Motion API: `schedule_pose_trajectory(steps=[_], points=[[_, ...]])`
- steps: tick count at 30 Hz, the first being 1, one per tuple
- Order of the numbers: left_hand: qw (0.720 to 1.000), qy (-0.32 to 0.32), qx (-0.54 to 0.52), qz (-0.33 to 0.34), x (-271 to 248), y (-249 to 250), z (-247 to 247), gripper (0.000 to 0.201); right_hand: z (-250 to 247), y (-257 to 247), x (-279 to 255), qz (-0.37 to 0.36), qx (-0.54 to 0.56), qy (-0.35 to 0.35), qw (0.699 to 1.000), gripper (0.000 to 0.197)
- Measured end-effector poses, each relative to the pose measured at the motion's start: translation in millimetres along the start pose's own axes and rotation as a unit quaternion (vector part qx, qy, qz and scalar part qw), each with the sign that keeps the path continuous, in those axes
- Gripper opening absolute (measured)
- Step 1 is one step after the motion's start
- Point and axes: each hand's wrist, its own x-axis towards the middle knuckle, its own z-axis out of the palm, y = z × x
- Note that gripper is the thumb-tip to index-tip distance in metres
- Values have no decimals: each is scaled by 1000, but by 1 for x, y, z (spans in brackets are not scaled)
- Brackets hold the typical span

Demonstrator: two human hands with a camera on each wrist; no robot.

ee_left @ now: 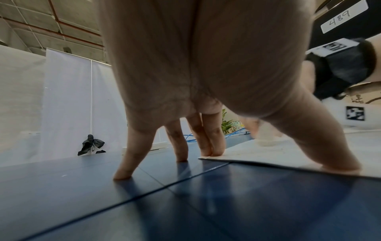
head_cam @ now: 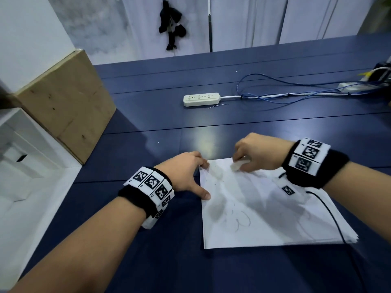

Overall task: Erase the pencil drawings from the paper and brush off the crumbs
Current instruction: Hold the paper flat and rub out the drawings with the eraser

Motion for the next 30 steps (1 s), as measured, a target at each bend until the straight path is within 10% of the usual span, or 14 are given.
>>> schedule_pose_trajectory(steps=[4, 11, 15, 22, 30], points=[[1000, -2, 1, 0, 0, 1, 0, 98, -2, -12, -14, -29, 58, -88, 994, 37], [1000, -1, -2, -3, 0, 0, 0, 100, -3, 6, 12, 24, 26, 17, 999, 25], [1000, -3, -3, -5, 1, -1, 1, 99, 0, -18, -17, -45, 77, -86, 992, 52], [1000, 0, -4, 0, 0, 0, 0, 100, -5, 6, 18, 45, 23, 23, 998, 25], [1000, 2, -6, -1, 0, 0, 1, 95, -2, -5, 5, -2, 48, -46, 998, 33]])
